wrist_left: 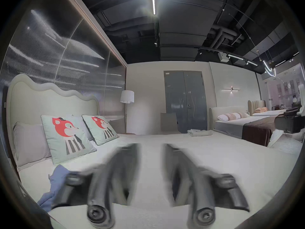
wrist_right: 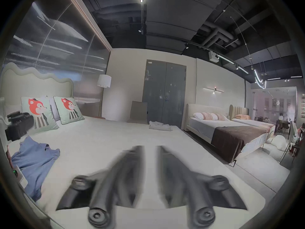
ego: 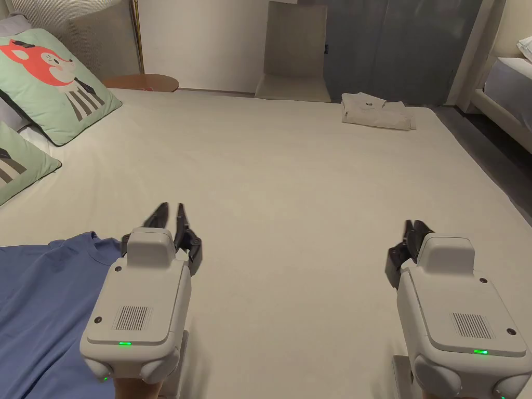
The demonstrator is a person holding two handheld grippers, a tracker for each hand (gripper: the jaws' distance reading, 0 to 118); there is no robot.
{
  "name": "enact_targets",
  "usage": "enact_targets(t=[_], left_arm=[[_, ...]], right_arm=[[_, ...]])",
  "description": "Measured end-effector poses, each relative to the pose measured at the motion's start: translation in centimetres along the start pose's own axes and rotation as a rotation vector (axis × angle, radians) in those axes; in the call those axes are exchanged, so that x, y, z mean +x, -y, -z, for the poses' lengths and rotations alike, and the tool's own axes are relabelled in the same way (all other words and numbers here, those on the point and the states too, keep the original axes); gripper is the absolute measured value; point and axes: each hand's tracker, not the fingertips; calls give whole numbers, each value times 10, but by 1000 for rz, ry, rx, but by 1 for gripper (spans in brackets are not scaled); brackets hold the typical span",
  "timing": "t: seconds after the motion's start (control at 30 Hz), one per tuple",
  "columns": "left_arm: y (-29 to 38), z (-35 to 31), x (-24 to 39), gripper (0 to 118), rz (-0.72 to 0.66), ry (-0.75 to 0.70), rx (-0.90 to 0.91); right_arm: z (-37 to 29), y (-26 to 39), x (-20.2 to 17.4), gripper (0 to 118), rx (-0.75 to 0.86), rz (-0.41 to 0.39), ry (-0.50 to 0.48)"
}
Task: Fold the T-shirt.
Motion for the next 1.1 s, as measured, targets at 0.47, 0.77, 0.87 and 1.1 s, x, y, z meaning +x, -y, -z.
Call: enact_targets(t=[0.47,0.77,0.87,1.1], left_arm=[[4,-1,-23,0,-1,-56,-29],[-2,-37,-128,0,-2,-306,-51],[-3,-57,-167,0,2,-400,-58],[-1,-103,-231,0,31,-549,-91]], right_arm=[[5,-9,-24,1,-5,30,-76],[29,-17,-130,1,13,21,-343],[28,-18,-171,1,22,21,-433],[19,-19,-241,1,13,33,-588]])
